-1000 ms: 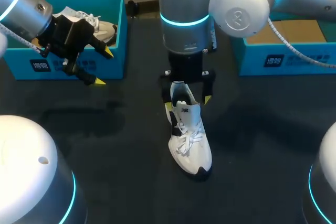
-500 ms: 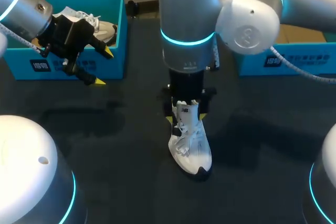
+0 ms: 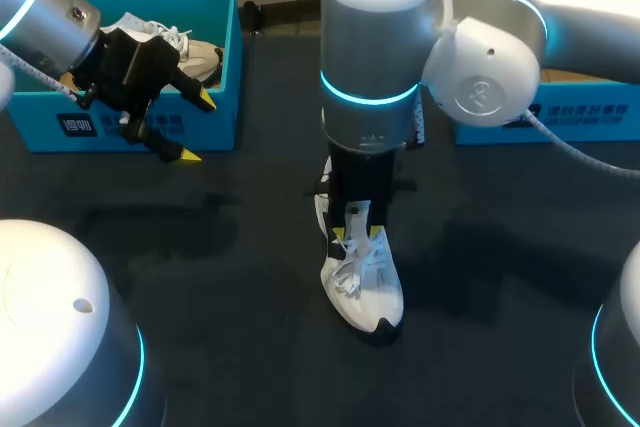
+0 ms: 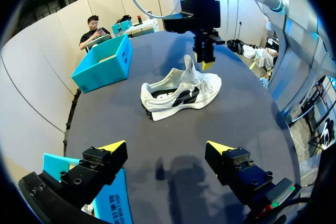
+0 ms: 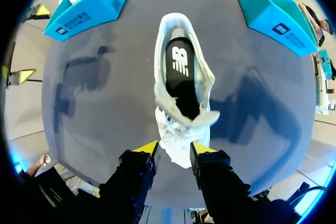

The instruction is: Take the shoe out of the shoebox, open the shoe tongue, remove and reinsert the insole, then place the shoe into the shoebox

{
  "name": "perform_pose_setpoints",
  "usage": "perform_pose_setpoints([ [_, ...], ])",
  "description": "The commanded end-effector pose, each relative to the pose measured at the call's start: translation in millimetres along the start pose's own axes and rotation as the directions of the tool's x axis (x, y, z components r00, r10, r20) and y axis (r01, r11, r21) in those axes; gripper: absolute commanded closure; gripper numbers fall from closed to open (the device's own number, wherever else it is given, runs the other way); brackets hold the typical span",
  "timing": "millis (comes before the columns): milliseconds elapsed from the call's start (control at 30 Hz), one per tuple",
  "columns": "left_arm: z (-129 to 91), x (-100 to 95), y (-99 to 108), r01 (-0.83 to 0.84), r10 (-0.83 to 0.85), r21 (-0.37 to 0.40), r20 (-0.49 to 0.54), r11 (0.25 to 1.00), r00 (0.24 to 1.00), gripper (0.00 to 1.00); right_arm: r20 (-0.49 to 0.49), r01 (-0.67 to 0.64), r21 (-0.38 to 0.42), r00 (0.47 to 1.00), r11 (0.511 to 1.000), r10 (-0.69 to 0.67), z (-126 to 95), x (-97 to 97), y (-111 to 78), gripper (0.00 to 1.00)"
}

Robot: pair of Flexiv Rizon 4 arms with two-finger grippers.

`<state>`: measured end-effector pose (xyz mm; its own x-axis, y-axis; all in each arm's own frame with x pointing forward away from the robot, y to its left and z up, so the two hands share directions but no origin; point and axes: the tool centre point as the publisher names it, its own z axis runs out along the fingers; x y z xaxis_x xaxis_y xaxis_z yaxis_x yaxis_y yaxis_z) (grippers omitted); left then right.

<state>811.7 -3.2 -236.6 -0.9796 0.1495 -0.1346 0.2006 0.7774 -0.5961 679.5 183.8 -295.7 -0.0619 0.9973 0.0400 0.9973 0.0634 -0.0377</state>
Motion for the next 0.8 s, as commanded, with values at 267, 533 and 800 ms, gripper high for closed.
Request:
perform_pose_setpoints([
  [267,0,1.2,0,-0.001,0.001,-0.002,0.001,1.0,1.0,0.0,-0.016,0.064,0.01,0.998,0.998,-0.064,17,-7.0,36.2,0.76],
  [533,0,1.2,0,-0.001,0.001,-0.002,0.001,1.0,1.0,0.0,-0.019,0.105,0.014,0.994,0.994,-0.104,19,-5.7,49.9,0.81],
  [800,0,1.2,0,-0.001,0.001,-0.002,0.001,1.0,1.0,0.0,-0.012,0.106,0.0,0.994,0.994,-0.106,13,-9.6,49.8,0.74],
])
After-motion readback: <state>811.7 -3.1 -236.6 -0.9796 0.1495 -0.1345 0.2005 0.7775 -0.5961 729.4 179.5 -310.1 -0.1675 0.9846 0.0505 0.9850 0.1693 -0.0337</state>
